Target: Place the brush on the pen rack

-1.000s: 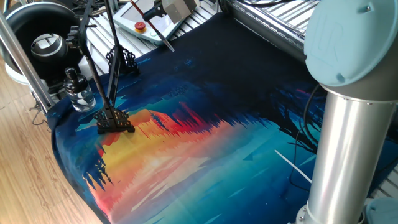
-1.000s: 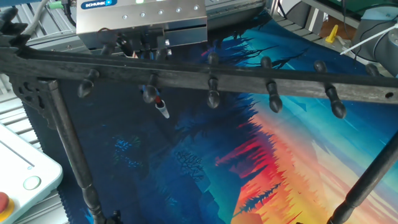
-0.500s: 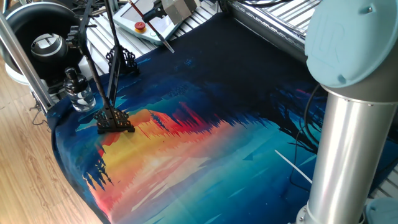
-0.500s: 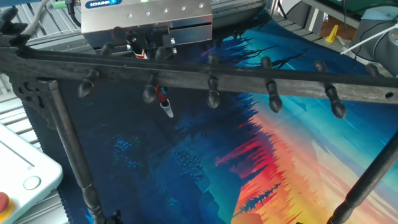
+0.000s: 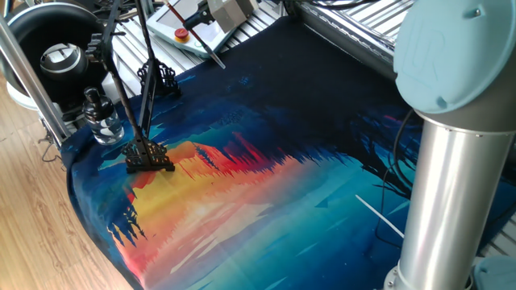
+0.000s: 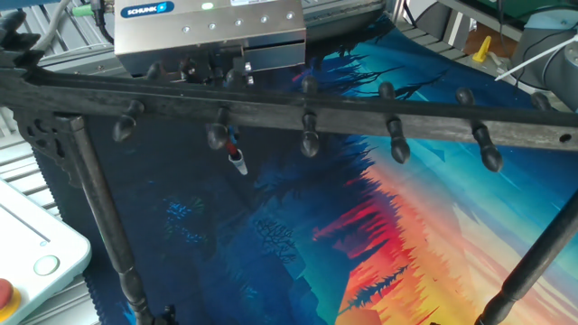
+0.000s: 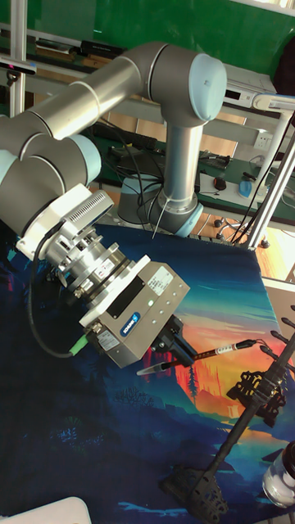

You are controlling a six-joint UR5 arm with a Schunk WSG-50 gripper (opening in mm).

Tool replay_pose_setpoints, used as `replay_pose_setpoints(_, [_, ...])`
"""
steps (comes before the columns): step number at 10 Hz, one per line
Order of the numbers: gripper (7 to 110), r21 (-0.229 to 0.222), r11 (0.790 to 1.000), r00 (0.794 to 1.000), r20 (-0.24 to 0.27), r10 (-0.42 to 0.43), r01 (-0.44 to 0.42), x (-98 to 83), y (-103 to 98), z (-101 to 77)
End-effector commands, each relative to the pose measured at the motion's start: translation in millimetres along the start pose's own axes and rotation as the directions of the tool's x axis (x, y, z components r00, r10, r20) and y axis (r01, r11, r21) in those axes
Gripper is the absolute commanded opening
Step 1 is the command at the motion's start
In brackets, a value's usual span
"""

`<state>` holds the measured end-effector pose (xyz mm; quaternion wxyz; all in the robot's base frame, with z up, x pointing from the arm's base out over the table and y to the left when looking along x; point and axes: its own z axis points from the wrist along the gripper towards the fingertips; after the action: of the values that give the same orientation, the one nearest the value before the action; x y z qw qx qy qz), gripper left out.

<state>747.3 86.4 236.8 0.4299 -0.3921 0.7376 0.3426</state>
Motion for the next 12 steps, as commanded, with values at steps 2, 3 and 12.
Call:
replay_pose_setpoints(2, [7, 0.006, 1.000, 1.000, 0.014, 0.001, -0.001, -3.2, -8.1, -0.6])
replay_pose_setpoints(3, [7, 0.007, 1.000, 1.000, 0.016, -0.003, 0.003, -2.0, -11.4, 0.2])
replay_pose_setpoints(12, [7, -0.015, 1.000, 0.999, 0.035, -0.005, 0.005, -0.4, -12.1, -2.1])
